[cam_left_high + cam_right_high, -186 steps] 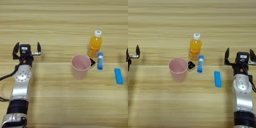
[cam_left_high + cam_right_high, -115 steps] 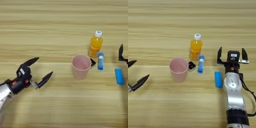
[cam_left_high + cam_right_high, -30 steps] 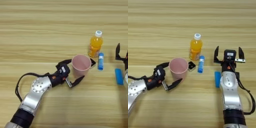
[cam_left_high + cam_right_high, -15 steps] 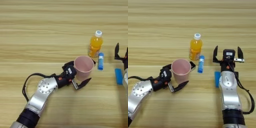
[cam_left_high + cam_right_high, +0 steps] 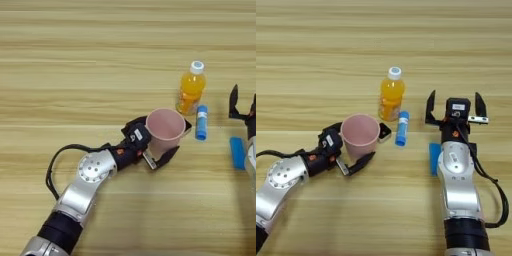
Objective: Move the objects on the table
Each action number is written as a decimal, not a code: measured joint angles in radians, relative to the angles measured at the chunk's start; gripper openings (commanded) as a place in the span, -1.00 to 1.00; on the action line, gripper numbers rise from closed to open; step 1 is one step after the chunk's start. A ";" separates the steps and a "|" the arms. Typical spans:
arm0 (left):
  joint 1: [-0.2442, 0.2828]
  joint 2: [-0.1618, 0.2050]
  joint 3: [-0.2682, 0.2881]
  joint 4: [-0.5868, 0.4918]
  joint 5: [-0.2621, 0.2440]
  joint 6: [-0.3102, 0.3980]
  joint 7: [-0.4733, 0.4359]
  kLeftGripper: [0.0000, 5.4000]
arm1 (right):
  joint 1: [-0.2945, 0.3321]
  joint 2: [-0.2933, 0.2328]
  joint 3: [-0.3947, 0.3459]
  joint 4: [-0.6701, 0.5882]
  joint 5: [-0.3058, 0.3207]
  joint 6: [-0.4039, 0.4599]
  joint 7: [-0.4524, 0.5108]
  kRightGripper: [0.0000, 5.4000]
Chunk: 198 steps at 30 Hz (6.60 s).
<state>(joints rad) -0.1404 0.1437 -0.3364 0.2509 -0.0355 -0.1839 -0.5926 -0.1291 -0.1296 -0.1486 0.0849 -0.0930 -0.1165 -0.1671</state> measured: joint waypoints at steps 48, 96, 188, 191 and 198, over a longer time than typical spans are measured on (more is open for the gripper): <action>-0.113 0.039 0.306 0.254 0.107 -0.086 0.460 0.54 | 0.001 0.005 0.004 -0.010 -0.004 0.019 -0.001 1.00; 0.030 0.049 0.447 0.107 0.089 -0.030 0.603 0.99 | 0.002 0.007 0.002 -0.012 -0.006 0.020 0.000 1.00; 0.292 0.078 0.511 -0.519 -0.010 0.256 0.450 0.99 | -0.007 0.012 0.014 0.033 -0.023 0.016 -0.019 1.00; 0.272 0.077 0.508 -0.534 -0.010 0.254 0.450 0.99 | -0.012 0.012 0.014 0.036 -0.023 0.016 -0.019 1.00; 0.245 0.072 0.498 -0.587 -0.018 0.256 0.448 0.99 | -0.013 0.011 0.014 0.039 -0.022 0.015 -0.018 1.00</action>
<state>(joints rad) 0.1049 0.2154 0.1619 -0.3359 -0.0532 0.0724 -0.1442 -0.1419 -0.1187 -0.1350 0.1244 -0.1153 -0.1017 -0.1854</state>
